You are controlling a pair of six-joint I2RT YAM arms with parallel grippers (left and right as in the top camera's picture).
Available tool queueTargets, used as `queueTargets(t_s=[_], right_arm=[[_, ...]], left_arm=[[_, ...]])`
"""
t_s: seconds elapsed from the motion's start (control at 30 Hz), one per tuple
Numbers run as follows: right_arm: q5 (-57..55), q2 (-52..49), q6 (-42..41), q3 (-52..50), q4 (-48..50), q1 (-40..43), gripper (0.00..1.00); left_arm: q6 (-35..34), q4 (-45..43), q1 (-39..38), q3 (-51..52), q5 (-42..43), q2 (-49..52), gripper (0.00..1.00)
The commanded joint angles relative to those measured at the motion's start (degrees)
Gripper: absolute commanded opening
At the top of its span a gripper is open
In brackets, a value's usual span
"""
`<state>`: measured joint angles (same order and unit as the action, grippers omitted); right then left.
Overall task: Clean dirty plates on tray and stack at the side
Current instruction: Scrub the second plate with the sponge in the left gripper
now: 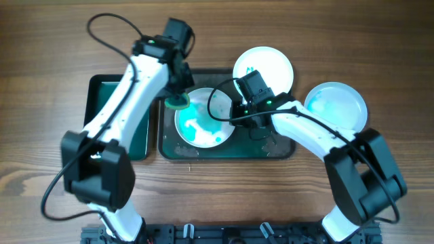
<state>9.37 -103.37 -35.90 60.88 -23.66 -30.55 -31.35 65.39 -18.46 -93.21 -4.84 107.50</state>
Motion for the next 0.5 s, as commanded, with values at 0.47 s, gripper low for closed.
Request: queueTargets(t_s=[0.47], right_arm=[[6.29, -6.73, -4.81, 0.28, 2.75, 0.24, 0.09]], left_arm=[[2.62, -0.42, 2.49, -1.20, 2.91, -2.34, 0.04]])
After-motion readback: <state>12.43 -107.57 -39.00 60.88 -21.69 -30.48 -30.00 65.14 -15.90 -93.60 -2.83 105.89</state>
